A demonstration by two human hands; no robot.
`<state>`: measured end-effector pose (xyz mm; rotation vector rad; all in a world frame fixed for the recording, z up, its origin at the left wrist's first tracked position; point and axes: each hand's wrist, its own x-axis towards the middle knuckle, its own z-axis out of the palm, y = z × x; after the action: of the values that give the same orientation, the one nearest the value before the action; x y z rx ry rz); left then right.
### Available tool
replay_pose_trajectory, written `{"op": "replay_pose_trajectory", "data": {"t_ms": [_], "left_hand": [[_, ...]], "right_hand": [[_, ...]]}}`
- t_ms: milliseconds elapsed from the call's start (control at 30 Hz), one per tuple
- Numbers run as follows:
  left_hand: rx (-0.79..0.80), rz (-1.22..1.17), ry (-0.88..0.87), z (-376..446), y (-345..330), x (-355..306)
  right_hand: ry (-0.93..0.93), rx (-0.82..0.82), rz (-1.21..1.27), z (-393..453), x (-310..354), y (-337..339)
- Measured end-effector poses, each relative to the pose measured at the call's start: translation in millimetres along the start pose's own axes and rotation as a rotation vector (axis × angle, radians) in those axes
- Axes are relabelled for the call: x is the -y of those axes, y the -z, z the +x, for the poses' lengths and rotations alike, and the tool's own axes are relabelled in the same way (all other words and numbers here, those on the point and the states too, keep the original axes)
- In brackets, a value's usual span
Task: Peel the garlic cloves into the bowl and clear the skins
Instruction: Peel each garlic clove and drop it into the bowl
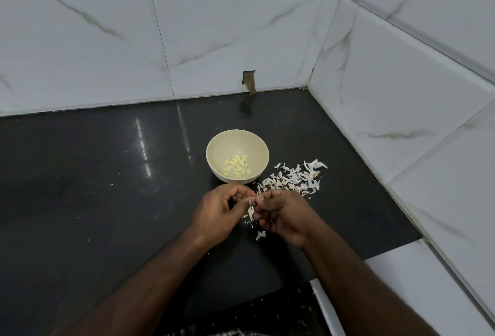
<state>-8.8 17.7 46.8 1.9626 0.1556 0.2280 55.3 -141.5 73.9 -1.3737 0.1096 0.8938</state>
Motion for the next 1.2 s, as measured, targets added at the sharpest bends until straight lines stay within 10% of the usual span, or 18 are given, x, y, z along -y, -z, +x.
{"op": "replay_pose_trajectory", "data": {"t_ms": [433,833,1200], "left_hand": [[0.091,-0.444,0.475,2,-6,-11],[-0.008,0.119,-0.063,-7,-4,-3],[-0.058,-0.156,0.070,-6,-7,0]], "right_hand": [[0.813,-0.326,-0.800,10,-24,1],[-0.062,0.008,0.009,-3,0,-3],[0.105,-0.071,-0.034,-2,-11,-5]]}}
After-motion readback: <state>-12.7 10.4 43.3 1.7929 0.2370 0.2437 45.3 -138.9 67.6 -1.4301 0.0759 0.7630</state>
